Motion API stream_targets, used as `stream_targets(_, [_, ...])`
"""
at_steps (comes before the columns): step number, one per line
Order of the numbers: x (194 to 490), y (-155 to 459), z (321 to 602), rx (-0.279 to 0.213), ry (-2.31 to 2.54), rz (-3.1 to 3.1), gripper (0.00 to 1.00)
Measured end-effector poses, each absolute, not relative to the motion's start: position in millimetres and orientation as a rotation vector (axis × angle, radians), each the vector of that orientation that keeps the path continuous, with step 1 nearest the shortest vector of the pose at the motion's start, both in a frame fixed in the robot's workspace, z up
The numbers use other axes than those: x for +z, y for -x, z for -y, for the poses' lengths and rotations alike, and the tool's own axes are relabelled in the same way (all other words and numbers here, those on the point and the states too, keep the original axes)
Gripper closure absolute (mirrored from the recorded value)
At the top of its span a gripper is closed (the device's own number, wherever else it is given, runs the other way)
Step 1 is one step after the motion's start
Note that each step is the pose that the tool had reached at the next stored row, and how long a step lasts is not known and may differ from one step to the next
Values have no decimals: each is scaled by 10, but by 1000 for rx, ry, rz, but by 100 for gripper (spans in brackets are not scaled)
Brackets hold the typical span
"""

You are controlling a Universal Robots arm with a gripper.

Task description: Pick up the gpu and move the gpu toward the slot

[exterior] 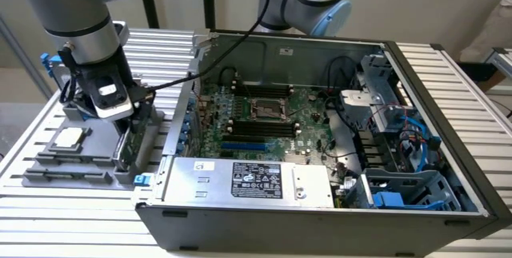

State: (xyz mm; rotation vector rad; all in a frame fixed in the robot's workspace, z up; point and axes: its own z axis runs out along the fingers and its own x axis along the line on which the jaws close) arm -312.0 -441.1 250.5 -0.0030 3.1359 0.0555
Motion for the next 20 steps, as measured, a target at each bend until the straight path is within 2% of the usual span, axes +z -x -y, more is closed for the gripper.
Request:
stream_targets(9, [2800,3119,4412,56,3,-3137,74])
stream_targets(20, [3294,3088,4419,56,3,-3140,74])
